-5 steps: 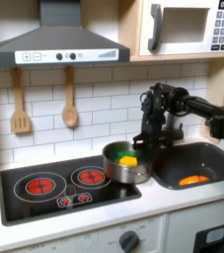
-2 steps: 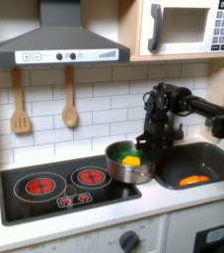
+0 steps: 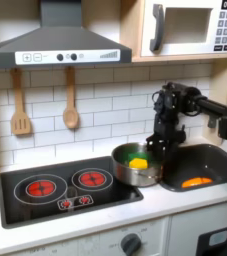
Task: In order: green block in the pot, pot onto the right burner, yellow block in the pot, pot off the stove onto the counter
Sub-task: 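Slide the pot off the stove onto the counter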
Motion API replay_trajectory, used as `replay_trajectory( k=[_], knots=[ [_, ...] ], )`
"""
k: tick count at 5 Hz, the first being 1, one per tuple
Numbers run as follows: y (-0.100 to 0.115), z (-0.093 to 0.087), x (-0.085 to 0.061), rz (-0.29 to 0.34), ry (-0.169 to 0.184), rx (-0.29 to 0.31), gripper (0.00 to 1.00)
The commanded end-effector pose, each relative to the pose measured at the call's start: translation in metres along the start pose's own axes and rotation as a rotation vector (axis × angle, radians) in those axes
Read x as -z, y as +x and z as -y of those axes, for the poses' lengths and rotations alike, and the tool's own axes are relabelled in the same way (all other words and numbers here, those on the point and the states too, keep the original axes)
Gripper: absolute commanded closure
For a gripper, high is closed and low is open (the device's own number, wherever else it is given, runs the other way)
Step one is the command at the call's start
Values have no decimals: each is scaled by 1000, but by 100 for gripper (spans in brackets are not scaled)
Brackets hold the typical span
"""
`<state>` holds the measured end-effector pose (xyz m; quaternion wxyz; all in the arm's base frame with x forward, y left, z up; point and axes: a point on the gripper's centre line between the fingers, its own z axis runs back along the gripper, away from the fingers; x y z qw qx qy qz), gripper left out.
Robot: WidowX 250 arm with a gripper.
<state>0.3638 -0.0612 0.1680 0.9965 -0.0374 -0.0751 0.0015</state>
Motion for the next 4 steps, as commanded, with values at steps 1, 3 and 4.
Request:
replay_trajectory(
  k=[1, 3, 4],
  knots=[
    [7, 5, -34, 75, 24, 20, 0],
    [3, 6, -52, 101, 39, 22, 0],
    [2, 6, -54, 103, 40, 24, 0]
  ],
)
